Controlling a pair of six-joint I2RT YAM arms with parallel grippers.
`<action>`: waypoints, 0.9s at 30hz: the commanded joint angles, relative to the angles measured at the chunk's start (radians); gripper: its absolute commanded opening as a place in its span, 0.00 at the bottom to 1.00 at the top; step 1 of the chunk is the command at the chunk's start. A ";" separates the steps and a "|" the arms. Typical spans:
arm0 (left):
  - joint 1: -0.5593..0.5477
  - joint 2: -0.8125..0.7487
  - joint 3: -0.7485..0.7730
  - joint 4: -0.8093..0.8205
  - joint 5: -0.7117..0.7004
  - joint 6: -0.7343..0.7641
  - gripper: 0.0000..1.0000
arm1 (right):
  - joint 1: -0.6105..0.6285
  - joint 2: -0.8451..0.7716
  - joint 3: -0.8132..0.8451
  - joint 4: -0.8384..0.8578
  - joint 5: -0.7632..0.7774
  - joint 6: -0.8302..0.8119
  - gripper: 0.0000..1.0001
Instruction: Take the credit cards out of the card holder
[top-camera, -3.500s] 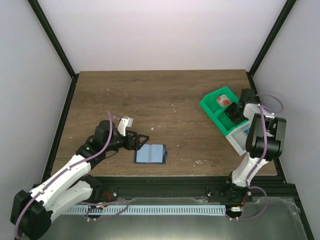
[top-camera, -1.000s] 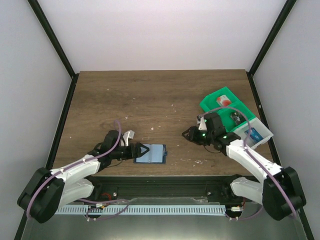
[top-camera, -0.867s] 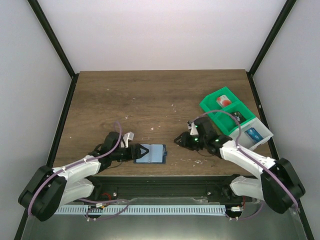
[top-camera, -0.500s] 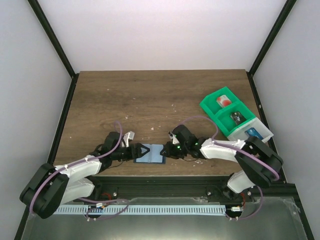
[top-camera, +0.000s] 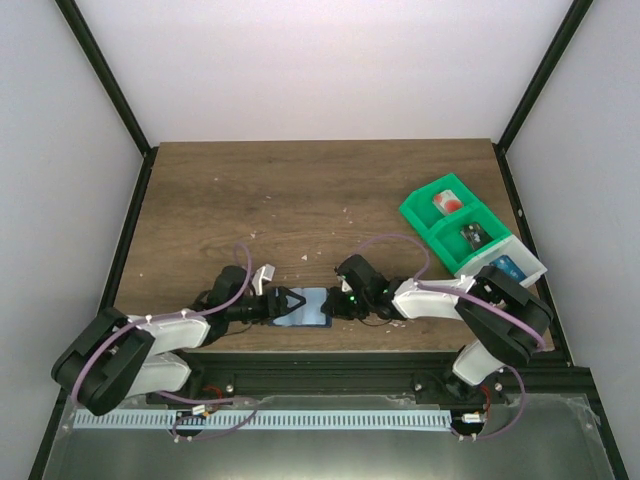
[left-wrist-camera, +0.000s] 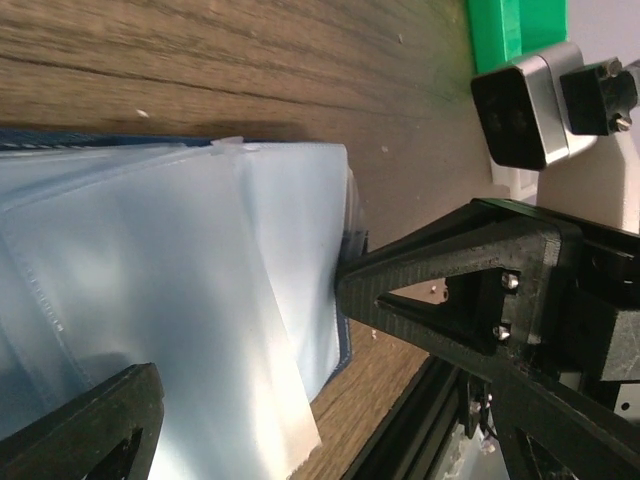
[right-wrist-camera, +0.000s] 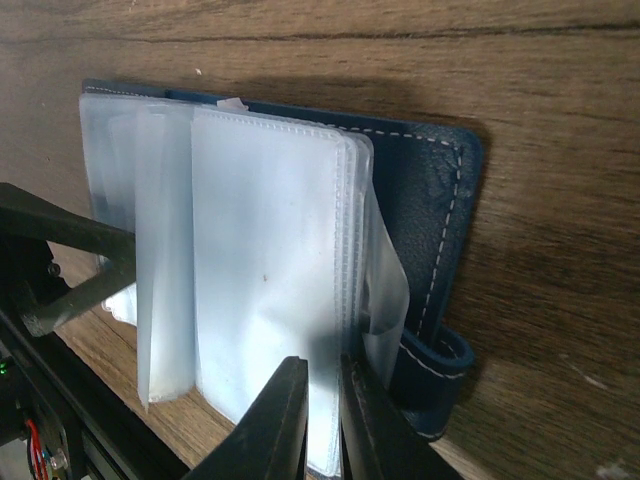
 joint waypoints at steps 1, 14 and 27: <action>-0.034 0.024 0.008 0.089 0.022 -0.047 0.91 | 0.009 0.008 -0.023 0.010 0.036 0.004 0.12; 0.014 -0.299 0.086 -0.412 -0.263 0.099 0.93 | 0.011 0.000 -0.037 0.019 0.038 0.002 0.11; 0.045 -0.226 0.019 -0.275 -0.134 0.081 0.94 | 0.012 0.005 -0.033 0.022 0.037 0.004 0.11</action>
